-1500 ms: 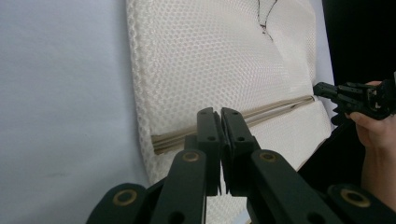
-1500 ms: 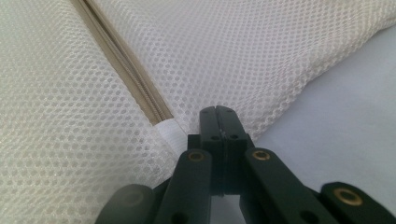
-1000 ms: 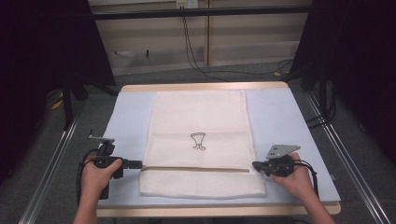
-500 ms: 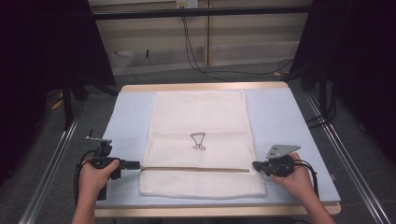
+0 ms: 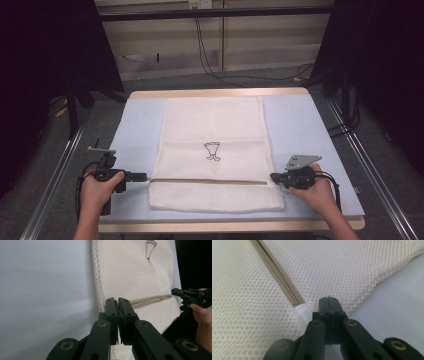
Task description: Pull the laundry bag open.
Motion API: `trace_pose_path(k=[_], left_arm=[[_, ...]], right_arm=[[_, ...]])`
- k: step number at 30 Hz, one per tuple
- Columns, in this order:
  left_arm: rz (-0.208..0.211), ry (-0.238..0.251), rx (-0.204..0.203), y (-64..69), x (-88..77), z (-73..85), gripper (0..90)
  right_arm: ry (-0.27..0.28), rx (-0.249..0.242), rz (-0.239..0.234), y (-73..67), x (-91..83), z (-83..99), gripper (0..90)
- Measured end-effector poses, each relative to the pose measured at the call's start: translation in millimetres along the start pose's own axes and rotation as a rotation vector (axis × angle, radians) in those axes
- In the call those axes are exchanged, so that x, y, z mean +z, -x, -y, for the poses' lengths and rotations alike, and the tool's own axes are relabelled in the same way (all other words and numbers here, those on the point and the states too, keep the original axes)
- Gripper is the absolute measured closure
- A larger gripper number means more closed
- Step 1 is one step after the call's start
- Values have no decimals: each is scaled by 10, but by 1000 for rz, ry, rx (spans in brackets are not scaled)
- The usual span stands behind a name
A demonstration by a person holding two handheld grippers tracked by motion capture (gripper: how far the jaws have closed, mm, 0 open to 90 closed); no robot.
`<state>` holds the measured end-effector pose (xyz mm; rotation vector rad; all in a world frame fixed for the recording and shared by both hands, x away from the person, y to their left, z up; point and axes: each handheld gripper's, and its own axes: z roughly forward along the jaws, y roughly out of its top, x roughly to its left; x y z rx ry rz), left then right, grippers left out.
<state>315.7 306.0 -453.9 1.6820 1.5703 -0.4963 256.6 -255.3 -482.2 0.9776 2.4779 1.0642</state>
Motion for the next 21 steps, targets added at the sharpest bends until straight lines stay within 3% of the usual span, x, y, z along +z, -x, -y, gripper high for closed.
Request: trace_pose_path(k=[10, 15, 21], left_arm=[[10, -5, -3, -48, -21, -1, 873], [-16, 2, -2, -40, -27, 4, 873], [-18, -3, 1, -73, -43, 15, 873]], right_arm=[[1, 1, -2, -2, -1, 1, 900], [1, -2, -3, -2, 1, 1, 900], [0, -1, -6, -2, 0, 0, 900]])
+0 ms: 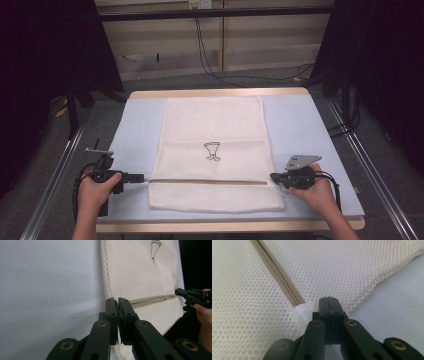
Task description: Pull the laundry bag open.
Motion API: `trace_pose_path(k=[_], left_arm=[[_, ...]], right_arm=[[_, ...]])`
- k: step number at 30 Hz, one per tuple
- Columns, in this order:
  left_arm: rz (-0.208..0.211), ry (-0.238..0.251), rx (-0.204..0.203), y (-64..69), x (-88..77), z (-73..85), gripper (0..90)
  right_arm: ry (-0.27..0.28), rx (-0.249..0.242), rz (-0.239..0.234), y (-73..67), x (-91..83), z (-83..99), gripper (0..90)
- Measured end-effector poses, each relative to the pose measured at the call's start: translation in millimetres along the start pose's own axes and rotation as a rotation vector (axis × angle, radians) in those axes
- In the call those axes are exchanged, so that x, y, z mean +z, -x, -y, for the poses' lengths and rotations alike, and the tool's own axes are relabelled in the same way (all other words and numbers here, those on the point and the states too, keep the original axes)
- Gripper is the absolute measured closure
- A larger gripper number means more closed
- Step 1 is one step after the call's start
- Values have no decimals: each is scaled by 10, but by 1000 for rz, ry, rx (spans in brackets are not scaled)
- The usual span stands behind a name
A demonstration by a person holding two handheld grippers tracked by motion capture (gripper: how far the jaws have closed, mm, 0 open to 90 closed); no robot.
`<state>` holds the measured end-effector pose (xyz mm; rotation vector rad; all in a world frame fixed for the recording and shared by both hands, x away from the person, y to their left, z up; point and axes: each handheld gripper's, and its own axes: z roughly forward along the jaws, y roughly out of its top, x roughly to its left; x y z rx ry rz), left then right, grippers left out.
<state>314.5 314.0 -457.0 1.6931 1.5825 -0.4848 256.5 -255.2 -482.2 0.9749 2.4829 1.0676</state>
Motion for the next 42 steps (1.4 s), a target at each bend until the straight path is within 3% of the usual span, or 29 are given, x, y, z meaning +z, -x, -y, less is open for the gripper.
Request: trace_pose_path(k=[2, 9, 12, 13, 15, 18, 19, 23, 28, 29, 35, 36, 37, 39, 41, 42], left_arm=[[-13, -23, 21, -10, -8, -3, 872], [-11, -2, -8, 0, -2, 8, 872], [-25, -31, 23, -19, -3, 4, 872], [-27, -18, 3, -6, 6, 5, 872], [-29, -18, 2, 4, 6, 3, 872], [-24, -27, 23, 2, -6, -1, 871], [-26, -12, 12, 15, 5, 2, 871], [-53, 16, 36, 47, -11, -8, 861], [-67, 71, 56, 105, -43, -14, 757], [-73, 86, 77, 113, -47, -19, 743], [-130, 194, 156, 174, -63, -37, 536], [-149, 203, 191, 178, -67, -39, 531], [-159, 208, 194, 189, -63, -41, 532], [-160, 214, 226, 193, -62, -46, 506], [-151, 266, 274, 195, -46, -51, 422], [-155, 269, 291, 203, -45, -55, 417]], right_arm=[[0, -1, 3, 2, -1, 0, 900], [1, -2, 1, 3, -1, 0, 900], [-1, -2, 1, 3, -2, 0, 900], [-3, -2, 2, 4, -3, -1, 900], [-1, -2, -1, 6, -2, -1, 900], [-3, -2, 2, 5, -3, -2, 900], [1, -4, -2, 9, -1, -1, 900], [7, -1, -9, 19, 0, 5, 900], [8, 9, -12, 19, -2, 3, 900], [6, 10, -10, 16, -5, -3, 893], [46, 26, 3, 27, -96, -31, 618], [43, 37, 9, 27, -108, -32, 556], [44, 34, 11, 41, -120, -42, 509], [49, 33, 4, 55, -145, -61, 406], [63, 28, 8, 74, -158, -88, 289], [52, 34, 8, 80, -168, -98, 243]])
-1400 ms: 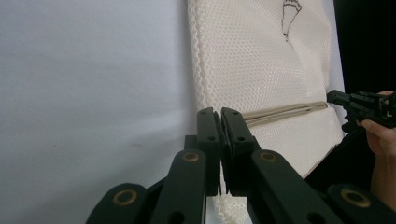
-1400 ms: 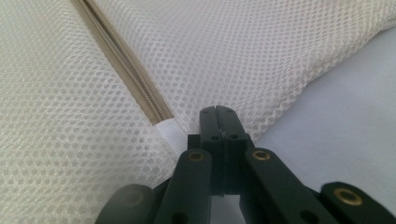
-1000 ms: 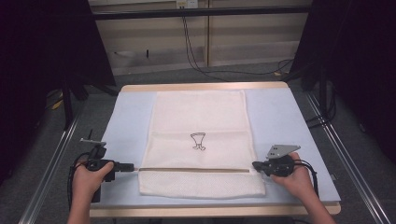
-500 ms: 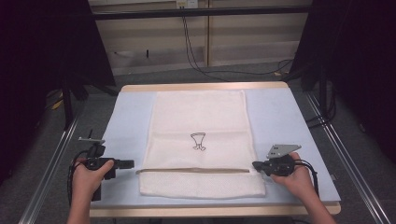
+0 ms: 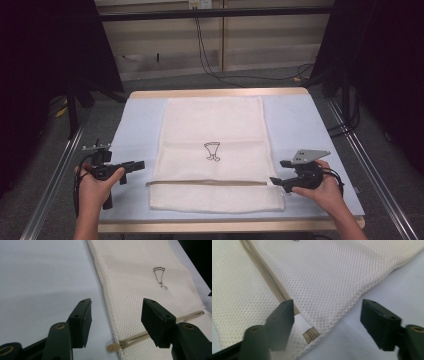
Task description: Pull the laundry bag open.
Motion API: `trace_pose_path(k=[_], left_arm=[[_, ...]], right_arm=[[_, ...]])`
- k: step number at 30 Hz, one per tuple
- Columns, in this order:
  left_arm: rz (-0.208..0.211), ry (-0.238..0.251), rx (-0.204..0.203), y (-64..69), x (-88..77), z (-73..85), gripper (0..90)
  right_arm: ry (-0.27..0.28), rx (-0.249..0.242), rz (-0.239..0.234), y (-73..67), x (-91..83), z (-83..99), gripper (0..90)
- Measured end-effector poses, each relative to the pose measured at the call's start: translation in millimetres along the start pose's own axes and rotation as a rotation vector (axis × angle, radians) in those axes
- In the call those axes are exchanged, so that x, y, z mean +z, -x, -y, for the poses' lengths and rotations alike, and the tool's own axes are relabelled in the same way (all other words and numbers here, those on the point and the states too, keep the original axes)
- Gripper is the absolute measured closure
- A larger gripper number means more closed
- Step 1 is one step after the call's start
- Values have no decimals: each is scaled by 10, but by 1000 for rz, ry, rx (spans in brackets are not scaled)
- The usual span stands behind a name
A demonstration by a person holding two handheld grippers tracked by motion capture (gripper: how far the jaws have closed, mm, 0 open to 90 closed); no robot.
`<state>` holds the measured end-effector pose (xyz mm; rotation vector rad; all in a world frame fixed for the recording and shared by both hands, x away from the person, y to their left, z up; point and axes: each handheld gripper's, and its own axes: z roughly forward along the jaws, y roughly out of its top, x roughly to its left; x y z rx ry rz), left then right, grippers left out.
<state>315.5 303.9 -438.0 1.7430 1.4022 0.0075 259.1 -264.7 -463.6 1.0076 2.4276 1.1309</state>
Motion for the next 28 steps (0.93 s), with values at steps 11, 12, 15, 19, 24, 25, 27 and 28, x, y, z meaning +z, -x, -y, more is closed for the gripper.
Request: trace_pose_path(k=[11, 12, 15, 19, 24, 25, 27, 28], left_arm=[[1, 65, 177, -8, 51, 0, 220], [-4, 72, 169, -15, 53, 5, 213], [-25, 81, 188, -55, 41, 6, 186], [-29, 91, 201, -102, 24, 10, 163], [-63, 91, 254, -162, 7, 19, 125], [-66, 85, 261, -171, 2, 20, 121], [-62, 89, 252, -177, 4, 25, 122], [-68, 85, 258, -181, 4, 25, 122]], right_arm=[[77, 25, 28, 85, -151, -14, 74], [77, 32, 30, 99, -164, -5, 72], [80, 46, 28, 150, -212, 24, 68], [83, 64, 24, 210, -253, 67, 42], [71, 63, 29, 259, -272, 122, 19], [71, 65, 27, 268, -275, 131, 19], [74, 74, 30, 286, -288, 155, 19], [74, 76, 29, 300, -292, 166, 19]])
